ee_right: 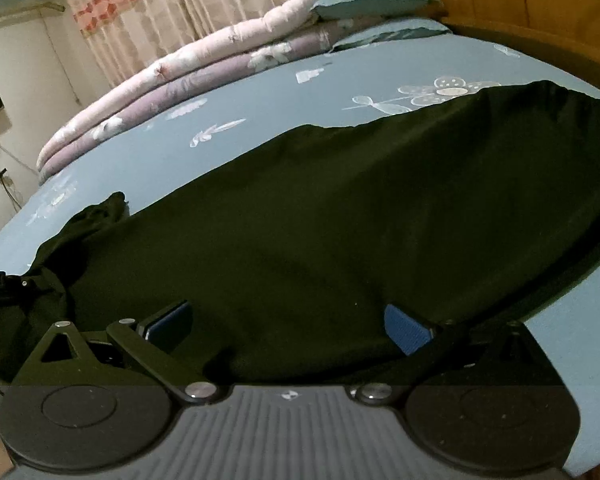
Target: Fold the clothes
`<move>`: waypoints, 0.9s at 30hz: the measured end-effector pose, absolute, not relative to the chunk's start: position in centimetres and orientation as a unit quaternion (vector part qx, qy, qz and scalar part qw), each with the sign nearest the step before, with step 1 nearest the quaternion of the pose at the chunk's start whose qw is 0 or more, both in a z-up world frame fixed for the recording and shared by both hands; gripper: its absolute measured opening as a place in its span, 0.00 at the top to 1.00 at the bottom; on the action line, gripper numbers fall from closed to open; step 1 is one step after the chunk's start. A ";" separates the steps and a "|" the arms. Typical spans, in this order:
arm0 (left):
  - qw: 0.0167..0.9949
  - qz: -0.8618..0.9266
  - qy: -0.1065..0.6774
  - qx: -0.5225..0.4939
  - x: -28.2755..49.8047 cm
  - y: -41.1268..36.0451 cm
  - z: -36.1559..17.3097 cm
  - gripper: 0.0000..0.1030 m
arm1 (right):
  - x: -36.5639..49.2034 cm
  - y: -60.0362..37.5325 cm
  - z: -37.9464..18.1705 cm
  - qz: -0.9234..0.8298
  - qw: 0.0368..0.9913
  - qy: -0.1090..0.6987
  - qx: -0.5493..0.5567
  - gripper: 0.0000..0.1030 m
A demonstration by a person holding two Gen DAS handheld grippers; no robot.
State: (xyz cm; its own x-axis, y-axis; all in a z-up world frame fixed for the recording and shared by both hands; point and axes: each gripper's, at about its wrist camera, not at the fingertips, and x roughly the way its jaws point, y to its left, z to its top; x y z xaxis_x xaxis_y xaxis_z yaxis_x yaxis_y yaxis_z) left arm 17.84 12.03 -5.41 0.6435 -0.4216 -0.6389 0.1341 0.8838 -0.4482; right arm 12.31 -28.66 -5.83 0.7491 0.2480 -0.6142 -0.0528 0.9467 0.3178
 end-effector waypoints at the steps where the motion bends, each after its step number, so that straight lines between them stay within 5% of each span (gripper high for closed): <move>1: 0.888 -0.156 0.393 -0.182 17.7 12.1 -5.4 0.73 | 12.2 -28.4 -6.0 0.080 0.927 0.342 0.134 0.00; 7: 0.888 -0.146 0.401 -0.169 16.5 12.7 -4.8 0.61 | 12.1 -25.1 -6.6 0.058 0.936 0.348 0.002 0.00; 15: 0.898 -0.117 0.404 -0.132 13.8 14.8 -3.5 0.53 | 11.6 -28.9 -3.0 -0.005 0.948 0.313 0.060 0.00; 22: 0.915 -0.051 0.389 -0.098 13.7 18.0 -1.5 0.54 | 12.8 -35.5 -1.8 -0.082 0.945 0.304 0.088 0.35; 27: 0.914 -0.073 0.385 -0.106 17.8 16.4 -0.7 0.53 | 15.5 -37.1 -2.1 -0.105 0.939 0.320 0.065 0.35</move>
